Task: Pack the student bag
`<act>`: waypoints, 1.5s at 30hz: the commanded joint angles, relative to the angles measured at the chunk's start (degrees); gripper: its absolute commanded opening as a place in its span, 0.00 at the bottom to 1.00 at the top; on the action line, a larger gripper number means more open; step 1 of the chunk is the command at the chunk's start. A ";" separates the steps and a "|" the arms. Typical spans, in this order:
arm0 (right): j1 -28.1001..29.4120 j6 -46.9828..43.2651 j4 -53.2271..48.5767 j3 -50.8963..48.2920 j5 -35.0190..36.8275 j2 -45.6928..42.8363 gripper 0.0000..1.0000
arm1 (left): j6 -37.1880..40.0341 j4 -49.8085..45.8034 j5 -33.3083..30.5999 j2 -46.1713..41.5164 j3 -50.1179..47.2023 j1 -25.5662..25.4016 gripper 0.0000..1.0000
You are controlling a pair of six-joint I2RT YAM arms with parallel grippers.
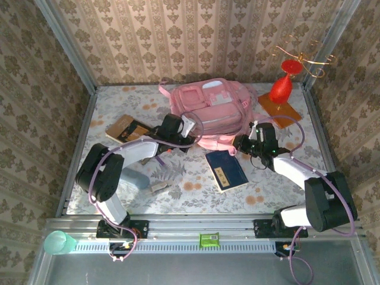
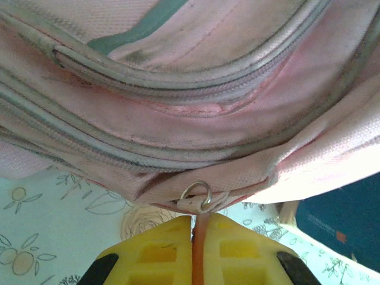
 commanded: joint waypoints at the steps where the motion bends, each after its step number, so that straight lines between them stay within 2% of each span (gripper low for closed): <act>1: -3.12 -4.10 0.61 0.13 0.31 -1.18 0.00 | -2.42 -7.28 -19.06 2.56 0.97 5.47 0.00; 4: -3.20 -4.24 1.65 0.28 -0.57 -0.99 0.00 | -1.58 -6.36 -13.91 2.98 0.84 5.18 0.00; 8: -2.76 -5.03 -2.43 2.45 0.65 1.47 0.00 | -1.12 1.86 2.36 -0.83 -4.55 3.85 0.00; 12: 0.42 -6.12 -9.42 4.97 5.91 7.12 0.22 | -5.52 7.78 13.55 -2.78 -5.94 2.64 0.00; 16: 3.54 -8.20 -14.77 6.65 10.60 10.26 0.37 | -10.53 12.69 19.95 -2.69 -5.40 2.81 0.00; 18: 4.08 -9.70 -17.41 7.57 11.36 10.79 0.42 | -10.18 12.18 20.14 -2.54 -4.47 2.11 0.00; 21: 5.07 -11.93 -19.69 7.54 12.63 7.85 0.46 | -5.88 7.79 16.20 -2.26 -2.98 0.20 0.00; 26: 6.67 -18.46 -21.98 6.25 19.79 -6.47 0.54 | -3.11 6.44 13.72 -2.47 -4.99 1.00 0.00; 30: 11.50 -25.99 -17.56 7.23 17.48 -10.04 0.60 | -0.84 9.32 13.54 -2.95 -7.83 1.66 0.00; 31: 12.88 -27.23 -16.31 8.36 16.11 -9.18 0.69 | -0.12 10.56 13.63 -2.99 -8.60 1.76 0.00; 32: 13.71 -27.57 -15.26 9.77 14.44 -7.49 0.71 | 0.49 11.61 13.62 -2.92 -9.25 1.75 0.00; 36: 14.22 -26.58 -12.29 17.31 6.50 4.24 0.74 | 1.51 12.60 14.31 -2.56 -10.20 1.75 0.00; 41: 15.74 -30.85 -10.58 26.92 5.87 18.38 0.77 | 1.65 12.67 14.60 -2.25 -10.42 1.72 0.00; 45: 16.21 -34.45 -11.86 33.24 4.18 25.80 0.77 | 1.42 12.93 14.57 -2.13 -10.83 1.67 0.00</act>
